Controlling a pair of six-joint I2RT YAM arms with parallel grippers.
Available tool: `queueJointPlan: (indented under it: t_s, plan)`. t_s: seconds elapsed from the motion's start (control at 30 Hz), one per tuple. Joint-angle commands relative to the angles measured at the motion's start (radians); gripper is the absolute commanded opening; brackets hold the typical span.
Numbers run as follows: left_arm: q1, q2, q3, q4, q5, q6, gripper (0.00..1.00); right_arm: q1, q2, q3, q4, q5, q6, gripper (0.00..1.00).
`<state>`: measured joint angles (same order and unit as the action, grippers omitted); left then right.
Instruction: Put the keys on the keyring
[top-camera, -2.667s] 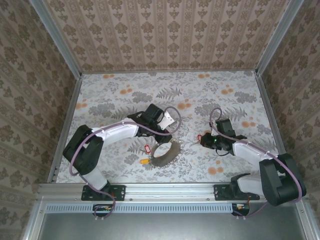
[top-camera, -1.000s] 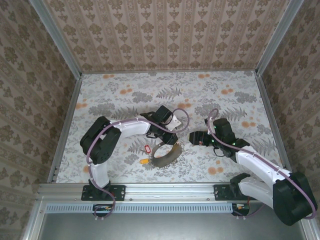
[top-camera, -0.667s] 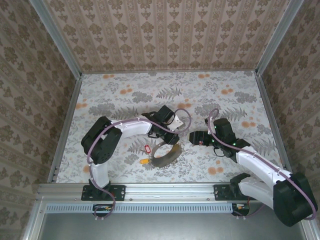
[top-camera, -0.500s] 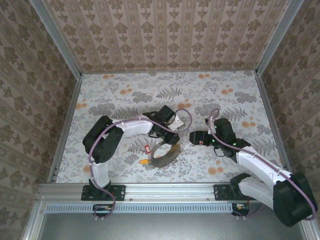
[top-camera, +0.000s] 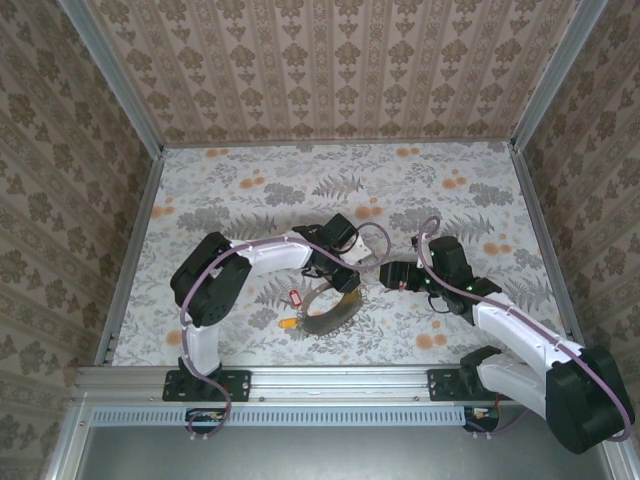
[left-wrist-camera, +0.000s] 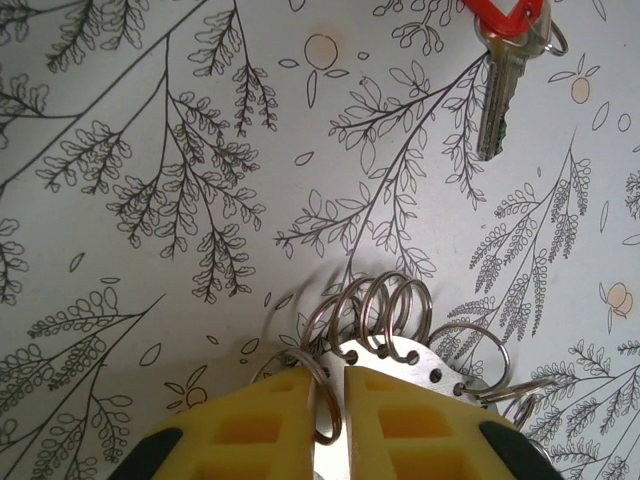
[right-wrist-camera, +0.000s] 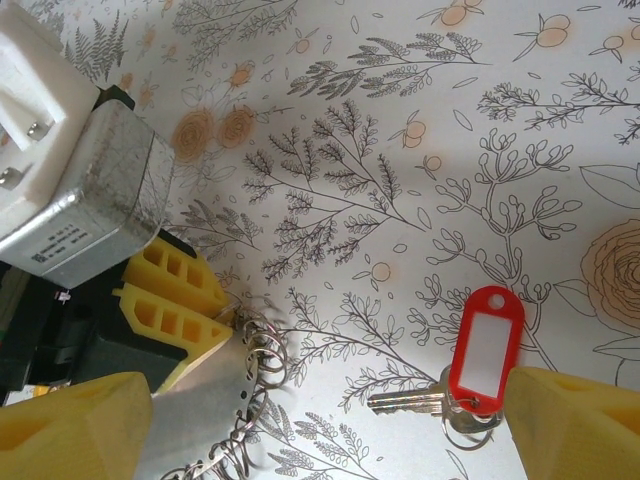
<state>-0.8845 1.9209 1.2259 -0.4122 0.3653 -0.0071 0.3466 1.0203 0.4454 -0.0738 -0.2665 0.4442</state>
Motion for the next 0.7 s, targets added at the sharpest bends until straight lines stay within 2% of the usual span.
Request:
queueJointPlan:
  t_s: [0.0,0.23,0.37,0.47,0.53,0.67]
  plan:
    - [-0.008,0.007,0.023,-0.032,-0.016,0.019,0.11,-0.005,-0.024,-0.019,0.017,-0.015,-0.010,0.92]
    - [-0.007,-0.018,0.013,-0.048,-0.034,0.027,0.00,-0.009,-0.038,-0.025,0.017,-0.016,-0.009,0.92]
    - [-0.007,-0.060,-0.005,-0.048,-0.024,0.047,0.00,-0.010,-0.067,-0.034,0.012,-0.017,-0.009,0.92]
    - [-0.005,-0.154,-0.041,-0.037,-0.002,0.102,0.00,-0.010,-0.098,-0.043,0.021,-0.045,-0.016,0.91]
    - [0.007,-0.245,-0.080,-0.036,0.040,0.154,0.00,-0.010,-0.131,-0.051,0.043,-0.084,-0.031,0.91]
    - [0.049,-0.473,-0.166,0.008,0.214,0.230,0.00,-0.009,-0.232,-0.062,0.142,-0.242,-0.068,0.90]
